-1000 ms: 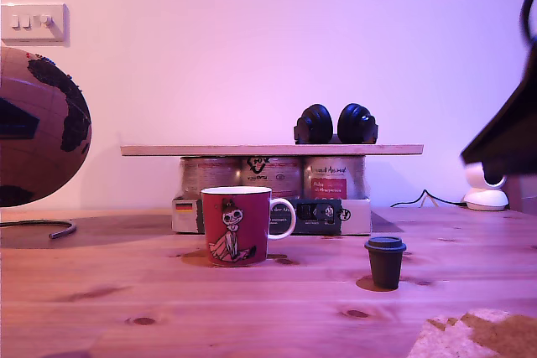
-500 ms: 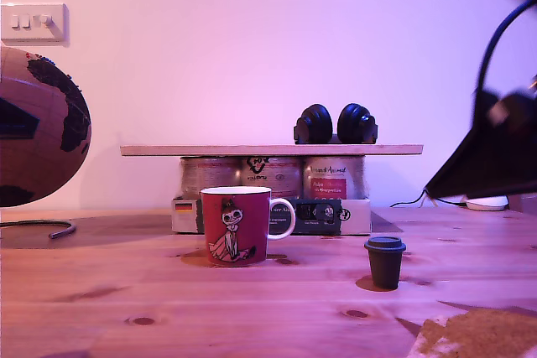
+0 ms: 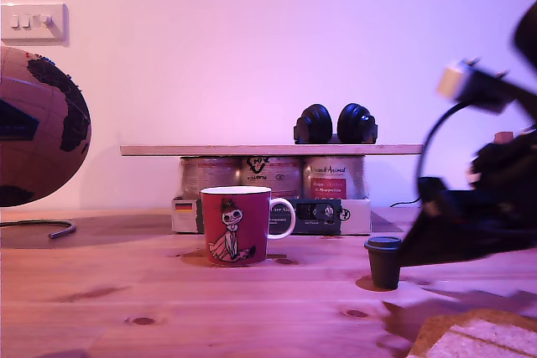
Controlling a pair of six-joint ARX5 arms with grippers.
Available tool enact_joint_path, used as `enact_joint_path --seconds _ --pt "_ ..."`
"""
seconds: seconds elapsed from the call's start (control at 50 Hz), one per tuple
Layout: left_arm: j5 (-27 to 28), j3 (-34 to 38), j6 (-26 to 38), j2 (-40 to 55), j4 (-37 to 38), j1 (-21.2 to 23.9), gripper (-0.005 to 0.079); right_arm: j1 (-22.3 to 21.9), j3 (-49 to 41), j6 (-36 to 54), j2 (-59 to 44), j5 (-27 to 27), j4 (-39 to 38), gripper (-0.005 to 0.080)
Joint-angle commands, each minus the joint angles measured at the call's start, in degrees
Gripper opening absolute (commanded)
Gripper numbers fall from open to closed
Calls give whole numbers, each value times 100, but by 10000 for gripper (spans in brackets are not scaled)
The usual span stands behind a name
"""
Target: Pick up the grey coffee capsule and place it on the shelf behind you
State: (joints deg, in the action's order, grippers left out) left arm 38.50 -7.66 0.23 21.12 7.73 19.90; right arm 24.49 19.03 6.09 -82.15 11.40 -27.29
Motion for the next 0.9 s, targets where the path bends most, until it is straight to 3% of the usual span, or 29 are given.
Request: enact_joint_path --seconds 0.0,0.3,0.88 --pt "2 13 24 24 -46 22 -19 35 264 -4 -153 -20 -90 479" --pt "2 13 24 24 -46 22 -19 35 975 -2 -918 -24 192 497" --pt "-4 13 24 24 -46 22 -19 66 1008 -4 -1005 -4 669 475"
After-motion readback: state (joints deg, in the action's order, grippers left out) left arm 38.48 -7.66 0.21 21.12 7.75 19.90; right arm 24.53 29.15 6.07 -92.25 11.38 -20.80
